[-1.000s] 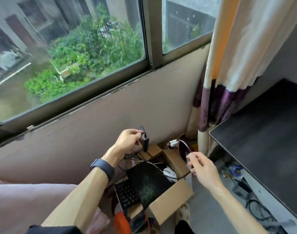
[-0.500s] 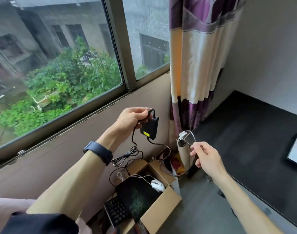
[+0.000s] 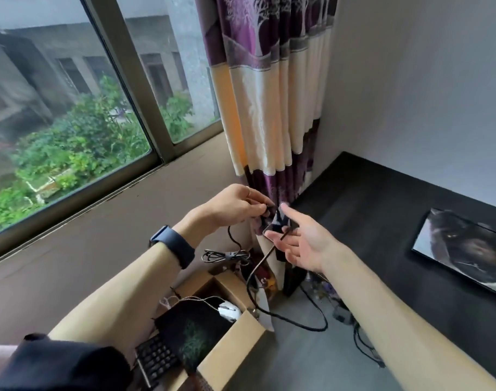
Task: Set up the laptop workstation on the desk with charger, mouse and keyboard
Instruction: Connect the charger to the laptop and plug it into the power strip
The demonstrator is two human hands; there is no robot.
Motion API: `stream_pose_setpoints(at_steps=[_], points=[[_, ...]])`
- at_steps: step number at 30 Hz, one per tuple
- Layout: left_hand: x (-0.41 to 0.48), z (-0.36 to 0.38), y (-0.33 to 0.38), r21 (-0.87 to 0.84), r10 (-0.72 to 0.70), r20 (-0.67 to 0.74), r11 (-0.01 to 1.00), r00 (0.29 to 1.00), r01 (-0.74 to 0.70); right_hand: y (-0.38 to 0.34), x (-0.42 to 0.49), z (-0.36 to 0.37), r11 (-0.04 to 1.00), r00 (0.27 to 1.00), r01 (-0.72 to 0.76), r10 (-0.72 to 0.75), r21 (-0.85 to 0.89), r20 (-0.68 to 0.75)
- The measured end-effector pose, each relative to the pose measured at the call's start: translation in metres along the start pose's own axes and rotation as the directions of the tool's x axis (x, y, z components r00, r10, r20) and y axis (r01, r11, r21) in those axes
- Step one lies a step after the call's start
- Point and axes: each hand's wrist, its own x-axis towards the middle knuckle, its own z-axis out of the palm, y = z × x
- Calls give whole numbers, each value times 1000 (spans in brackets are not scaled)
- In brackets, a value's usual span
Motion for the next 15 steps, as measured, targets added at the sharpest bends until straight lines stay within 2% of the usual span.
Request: stream_pose_setpoints(at_steps=[5,7,12,15], points=[[5,36,5,182,9,27,983,1000,-13,3,4,-20,990,998,-64,67,124,-20],[6,45,2,213,4,37,977,999,-12,4,7,-25,986,999,-36,42,164,-31],[4,55,-11,82,-77,-2,994,997,77,1,13,-31,985,992,111,-102,129,-73],[0,56,-17,59,-93,67,994,993,89,1,15,-36,976,975,206,-199,72,-95]])
